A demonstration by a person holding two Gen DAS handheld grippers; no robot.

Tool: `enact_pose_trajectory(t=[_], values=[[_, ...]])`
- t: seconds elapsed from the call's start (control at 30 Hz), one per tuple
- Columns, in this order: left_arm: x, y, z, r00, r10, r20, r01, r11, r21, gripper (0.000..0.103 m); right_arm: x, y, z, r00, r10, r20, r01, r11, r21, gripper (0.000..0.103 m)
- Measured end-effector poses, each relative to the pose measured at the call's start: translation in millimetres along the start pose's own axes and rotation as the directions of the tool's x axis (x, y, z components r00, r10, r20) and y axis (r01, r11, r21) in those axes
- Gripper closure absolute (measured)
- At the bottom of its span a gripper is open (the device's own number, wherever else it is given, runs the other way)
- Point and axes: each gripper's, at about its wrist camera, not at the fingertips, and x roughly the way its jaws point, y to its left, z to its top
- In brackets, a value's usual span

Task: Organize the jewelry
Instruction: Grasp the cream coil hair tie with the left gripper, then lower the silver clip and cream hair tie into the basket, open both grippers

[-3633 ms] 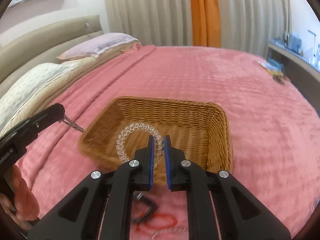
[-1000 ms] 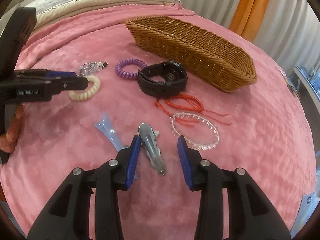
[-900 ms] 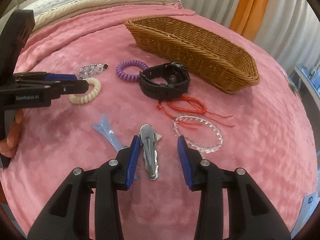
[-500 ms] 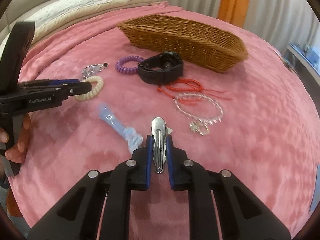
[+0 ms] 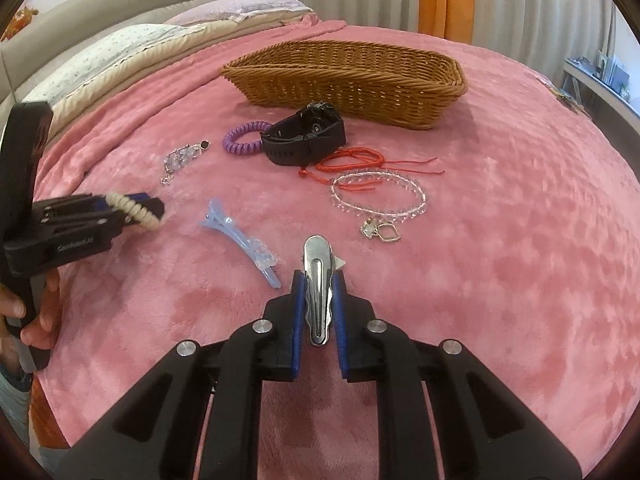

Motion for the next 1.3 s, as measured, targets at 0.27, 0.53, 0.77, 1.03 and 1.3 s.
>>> enact_pose_trajectory(t=[0.27,0.53,0.77,1.03,1.3], values=[[-13.1,-3.1,-6.1,0.997,0.006,0.072,-0.007,1.0,0.012,0.094,-14.7,-8.1,-1.8,0.997,0.024,0.07,-0.027,0.999,0.034,0.091],[-33.1,-2.4,4.7,0.993,-0.032,0.113,0.034,0.999,-0.013,0.095,-32.3,-14.4,9.5,0.994,0.023,0.11,-0.031,0.997,0.071,0.091],[-59.9,-14.9,48.8,0.978,-0.066,0.2,0.063,0.998,0.02,0.095,-75.1,-11.1,61.9,0.974,-0.011,0.225,0.005,1.0,0.029,0.091],[-52.0,-27.5,142.7,0.964,-0.079,0.254,0.063,0.996,0.069,0.094,-55.2,-22.9,149.9,0.966,-0.04,0.255,0.031,0.999,0.039,0.091],[50.1,-14.8,207.6,0.996,-0.081,-0.026,0.081,0.997,0.008,0.094,35.4,-63.1,197.9,0.987,-0.024,0.157,-0.003,0.986,0.169,0.091]])
